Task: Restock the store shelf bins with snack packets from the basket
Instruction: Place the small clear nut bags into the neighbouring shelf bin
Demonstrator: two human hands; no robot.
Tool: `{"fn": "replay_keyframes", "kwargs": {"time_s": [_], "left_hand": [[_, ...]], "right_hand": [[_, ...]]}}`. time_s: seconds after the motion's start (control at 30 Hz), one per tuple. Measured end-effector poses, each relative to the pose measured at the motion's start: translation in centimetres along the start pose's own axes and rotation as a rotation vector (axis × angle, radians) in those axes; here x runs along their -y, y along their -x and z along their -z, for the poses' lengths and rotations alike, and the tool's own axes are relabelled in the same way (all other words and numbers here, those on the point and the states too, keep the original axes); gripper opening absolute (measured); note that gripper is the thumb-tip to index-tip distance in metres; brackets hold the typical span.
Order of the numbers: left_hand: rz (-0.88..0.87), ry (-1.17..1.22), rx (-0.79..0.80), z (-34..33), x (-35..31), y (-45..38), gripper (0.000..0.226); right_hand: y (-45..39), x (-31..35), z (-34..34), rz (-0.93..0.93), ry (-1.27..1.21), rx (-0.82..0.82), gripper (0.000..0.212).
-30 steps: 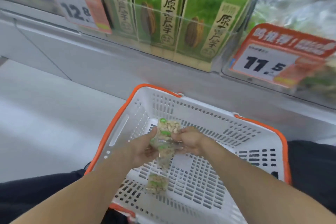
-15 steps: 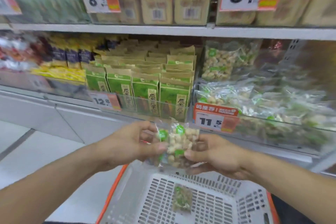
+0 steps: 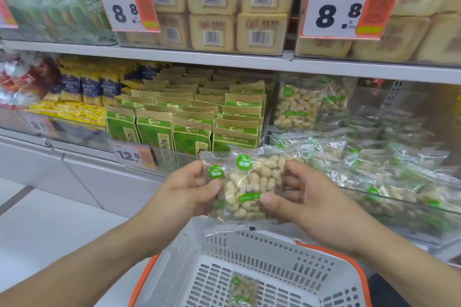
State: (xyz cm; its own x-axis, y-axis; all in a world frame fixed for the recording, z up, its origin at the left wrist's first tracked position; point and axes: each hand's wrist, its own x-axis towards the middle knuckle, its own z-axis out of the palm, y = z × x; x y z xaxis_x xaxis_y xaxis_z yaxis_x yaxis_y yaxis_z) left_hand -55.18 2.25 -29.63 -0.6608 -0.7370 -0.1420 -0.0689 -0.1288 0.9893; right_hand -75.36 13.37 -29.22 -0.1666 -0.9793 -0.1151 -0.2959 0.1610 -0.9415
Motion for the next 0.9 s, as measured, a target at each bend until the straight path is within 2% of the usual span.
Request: {"fn": "replay_keyframes", "kwargs": {"time_s": [0.1,0.23,0.37,0.53,0.63,0.73,0.83,0.9], "left_hand": [[0.021,0.04,0.02,-0.8,-0.2,-0.6,0.057],[-0.053,-0.025,0.051,-2.4,-0.2,-0.3,0.062],[-0.13,-0.027,0.036,-2.8,-0.4,-0.7,0.05],[-0.227,-0.041,0.161,-3.0,-1.1,-0.6,0.046],[-0.259,-0.012,0.186,-3.2,-1.0,-0.7,0.051],[-0.297,-0.113,0.181,-3.7,-1.2,-0.6,0.047],[-0.362,-0.311,0.132,-4.7,-1.4,-0.5,0.029],[-0.383,-0.374,0.087,-5.0,-1.5,-0.5,0.029]], "right_hand": [[-0.4,-0.1,0.4,0.039,0.063,0.007,0.033],[-0.6,-0.3,0.5,0.1,0.109,-0.068,0.038],[-0.3,0.0,0.9,0.13,0.047,-0.083,0.055],[0.5,0.5,2.2,0.126,-0.058,0.004,0.061],[0.9,0.9,2.1,0.139,-0.076,0.031,0.076],[1.0,0.7,1.9,0.105,-0.141,0.027,0.094],[1.1,1.0,1.8,0.132,-0.102,-0.08,0.087],[1.2,1.5,2.3,0.2,-0.024,-0.165,0.076]]}}
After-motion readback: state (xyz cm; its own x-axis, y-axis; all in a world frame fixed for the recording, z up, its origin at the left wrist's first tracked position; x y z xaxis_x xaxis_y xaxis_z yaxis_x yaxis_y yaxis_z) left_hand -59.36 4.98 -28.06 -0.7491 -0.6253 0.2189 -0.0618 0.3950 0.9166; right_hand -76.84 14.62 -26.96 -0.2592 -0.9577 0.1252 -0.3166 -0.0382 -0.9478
